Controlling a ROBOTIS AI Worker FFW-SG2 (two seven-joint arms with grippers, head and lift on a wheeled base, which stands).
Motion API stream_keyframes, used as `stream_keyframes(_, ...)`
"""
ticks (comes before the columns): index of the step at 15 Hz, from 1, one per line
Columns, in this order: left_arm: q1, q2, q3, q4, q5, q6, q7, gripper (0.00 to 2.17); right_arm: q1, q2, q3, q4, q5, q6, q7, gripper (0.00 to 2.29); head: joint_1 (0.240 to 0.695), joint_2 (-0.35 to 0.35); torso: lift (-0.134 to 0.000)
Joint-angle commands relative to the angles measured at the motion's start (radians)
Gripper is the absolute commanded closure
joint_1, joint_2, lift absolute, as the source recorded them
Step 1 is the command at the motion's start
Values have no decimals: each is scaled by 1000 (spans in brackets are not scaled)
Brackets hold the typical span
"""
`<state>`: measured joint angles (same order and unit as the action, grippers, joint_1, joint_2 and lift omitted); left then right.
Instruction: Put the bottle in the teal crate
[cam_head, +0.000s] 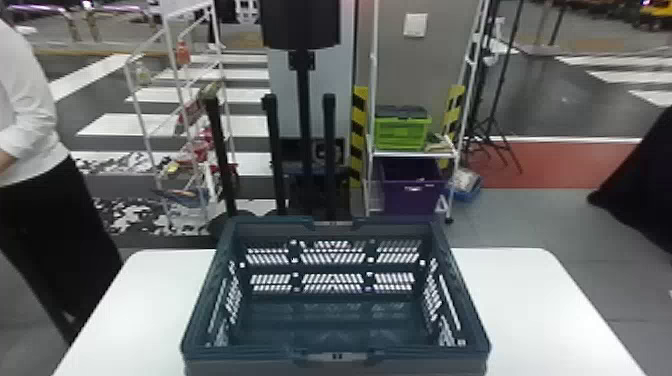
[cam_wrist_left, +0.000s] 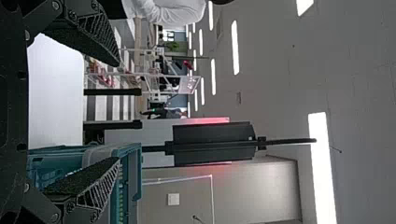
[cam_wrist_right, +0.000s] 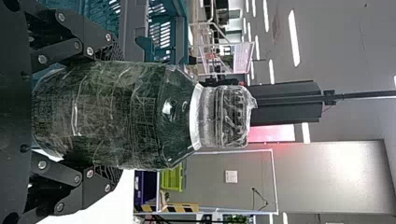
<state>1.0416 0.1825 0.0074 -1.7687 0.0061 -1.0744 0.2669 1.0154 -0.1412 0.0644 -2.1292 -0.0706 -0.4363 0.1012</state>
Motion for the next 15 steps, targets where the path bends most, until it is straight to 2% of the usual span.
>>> stream_keyframes(1, 0, 0, 0, 0, 0, 0, 0, 181, 0, 0, 0, 0, 0, 0, 0, 2017, 499, 0, 0)
stream_keyframes(11, -2, 0, -1, 5, 0, 0, 0, 184, 2, 0, -2, -3, 0, 0, 0, 2017, 499, 0, 0)
stream_keyframes(15, -2, 0, -1, 5, 0, 0, 0, 181, -3, 0, -12, -55, 0, 21, 0, 2017, 499, 0, 0)
